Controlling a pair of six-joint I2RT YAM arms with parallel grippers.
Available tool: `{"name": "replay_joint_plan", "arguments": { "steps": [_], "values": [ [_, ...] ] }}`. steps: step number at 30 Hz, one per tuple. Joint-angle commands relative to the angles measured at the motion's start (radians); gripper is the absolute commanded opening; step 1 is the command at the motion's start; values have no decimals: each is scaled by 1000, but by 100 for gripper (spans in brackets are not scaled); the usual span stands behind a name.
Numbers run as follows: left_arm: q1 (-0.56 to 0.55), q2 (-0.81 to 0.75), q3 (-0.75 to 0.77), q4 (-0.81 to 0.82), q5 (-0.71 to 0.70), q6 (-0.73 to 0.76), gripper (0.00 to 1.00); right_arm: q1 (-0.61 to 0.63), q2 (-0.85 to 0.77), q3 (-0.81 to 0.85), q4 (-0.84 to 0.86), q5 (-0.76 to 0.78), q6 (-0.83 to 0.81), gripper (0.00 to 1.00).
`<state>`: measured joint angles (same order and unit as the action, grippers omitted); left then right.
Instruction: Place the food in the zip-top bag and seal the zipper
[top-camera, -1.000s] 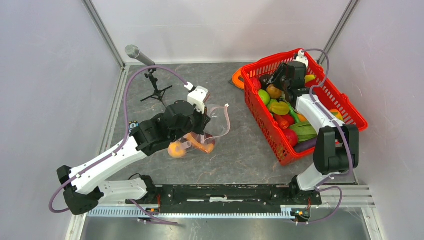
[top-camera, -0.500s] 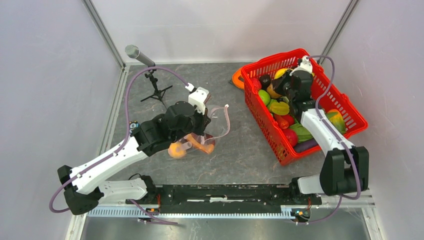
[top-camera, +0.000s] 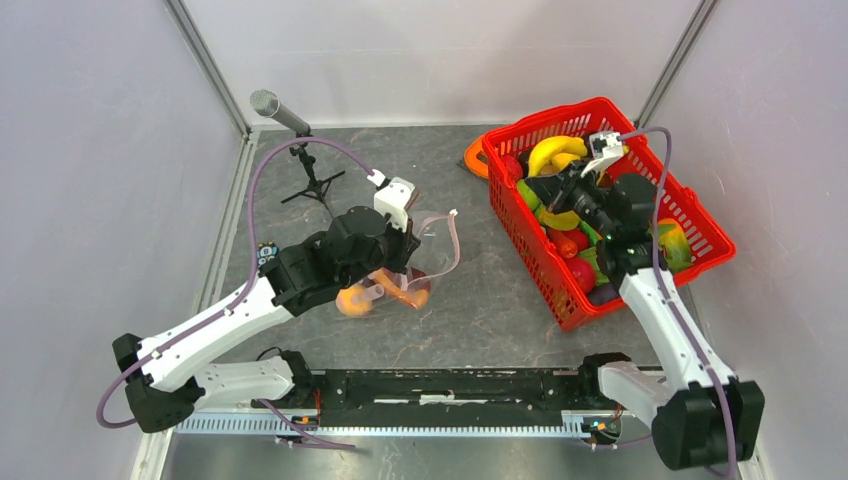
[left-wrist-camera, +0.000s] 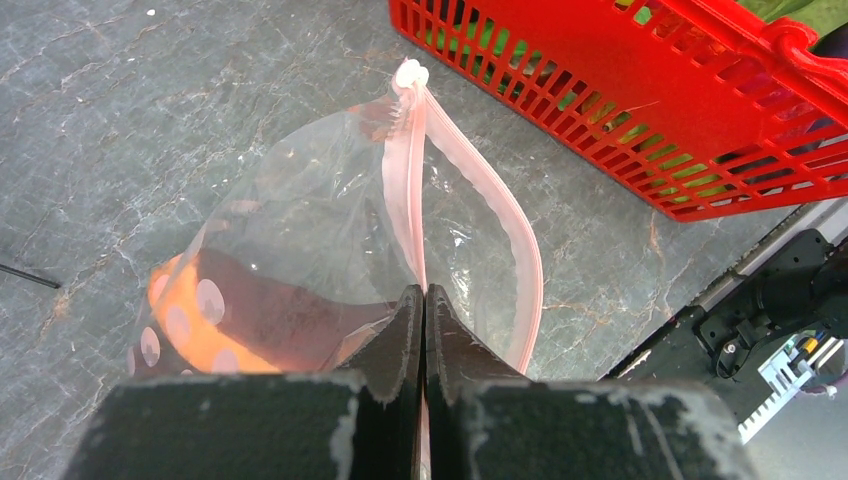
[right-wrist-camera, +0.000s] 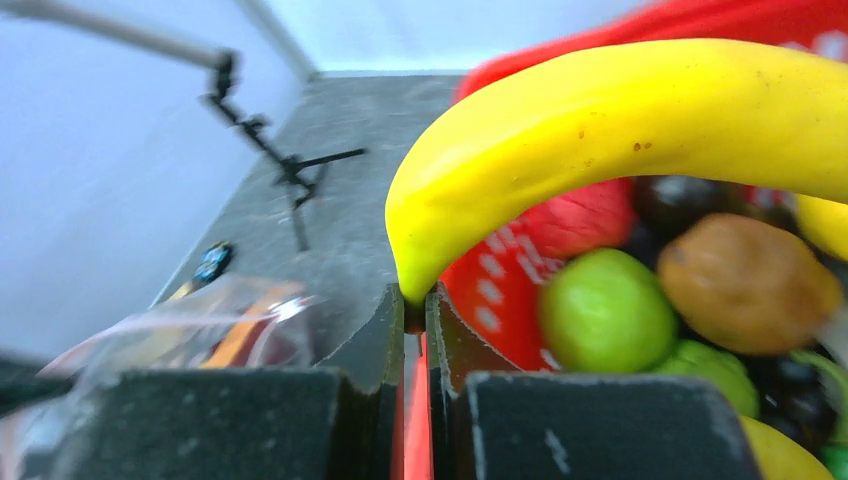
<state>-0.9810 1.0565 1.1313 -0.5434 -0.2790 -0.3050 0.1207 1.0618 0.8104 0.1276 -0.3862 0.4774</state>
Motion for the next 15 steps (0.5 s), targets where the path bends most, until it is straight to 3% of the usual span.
{"name": "replay_joint_plan", "arguments": {
  "steps": [1,4,15],
  "values": [
    [2,-22,-4,51,-5,-32,2,8,-97,-15,138,-408,-34,0],
    [3,-27,-8,64,-5,-34,2,49,-114,8,122,-541,-35,0],
    [3,-39,-17,72,-27,-41,2,354,-119,70,-347,-468,-311,0]
  ]
}}
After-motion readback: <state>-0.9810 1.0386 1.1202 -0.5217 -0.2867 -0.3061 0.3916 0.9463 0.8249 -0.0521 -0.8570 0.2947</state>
